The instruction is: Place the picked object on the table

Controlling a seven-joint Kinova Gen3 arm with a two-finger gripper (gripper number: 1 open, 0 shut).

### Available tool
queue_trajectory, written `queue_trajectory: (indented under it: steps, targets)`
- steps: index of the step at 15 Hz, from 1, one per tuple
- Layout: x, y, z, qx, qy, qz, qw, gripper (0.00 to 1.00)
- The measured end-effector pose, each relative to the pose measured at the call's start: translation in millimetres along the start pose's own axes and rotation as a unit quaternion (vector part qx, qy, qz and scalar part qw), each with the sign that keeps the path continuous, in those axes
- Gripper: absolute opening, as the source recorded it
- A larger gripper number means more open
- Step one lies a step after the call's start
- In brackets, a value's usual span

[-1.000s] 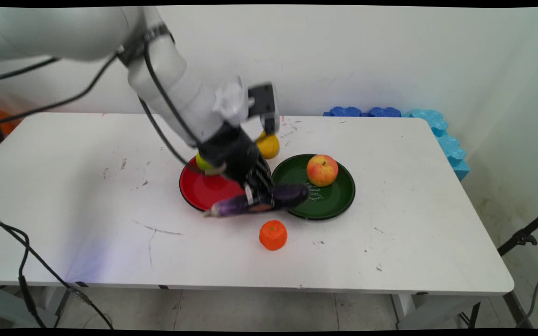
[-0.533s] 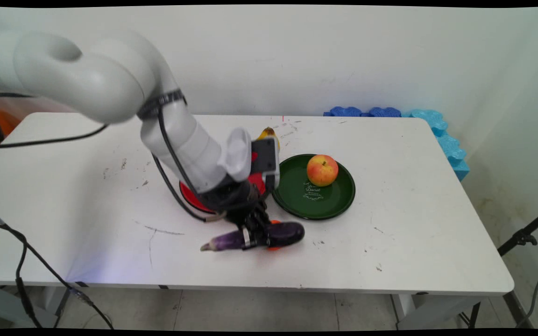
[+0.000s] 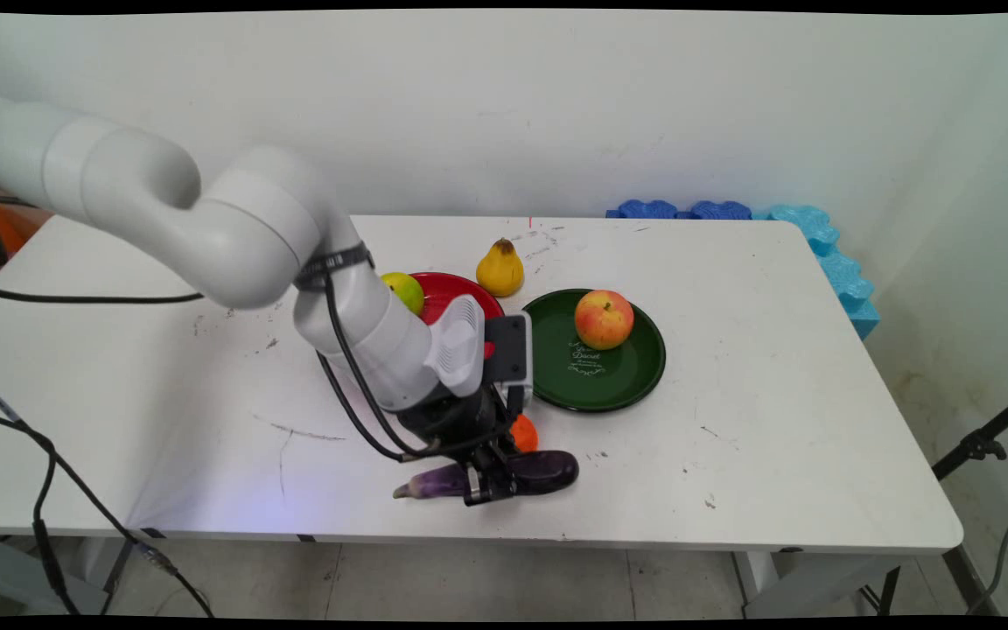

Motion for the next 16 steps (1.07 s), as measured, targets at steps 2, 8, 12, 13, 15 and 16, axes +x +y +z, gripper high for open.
queue_trajectory:
  steps: [2, 8, 12, 13, 15, 16]
  targets:
    - [-1.8, 1.2, 8.2, 0.000, 0.003, 0.004, 1.0000, 0.00]
    - [-6.5, 1.6, 25.9, 0.003, 0.012, 0.015, 0.9998, 0.00]
    - [-8.0, 1.3, 32.7, 0.004, 0.017, 0.020, 0.9996, 1.00]
    - [-7.8, 1.3, 33.7, 0.004, 0.018, 0.022, 0.9996, 1.00]
    - [-6.3, 1.7, 33.4, 0.002, 0.025, 0.023, 0.9994, 1.00]
    - [-4.4, 1.9, 31.5, 0.001, 0.029, 0.024, 0.9993, 1.00]
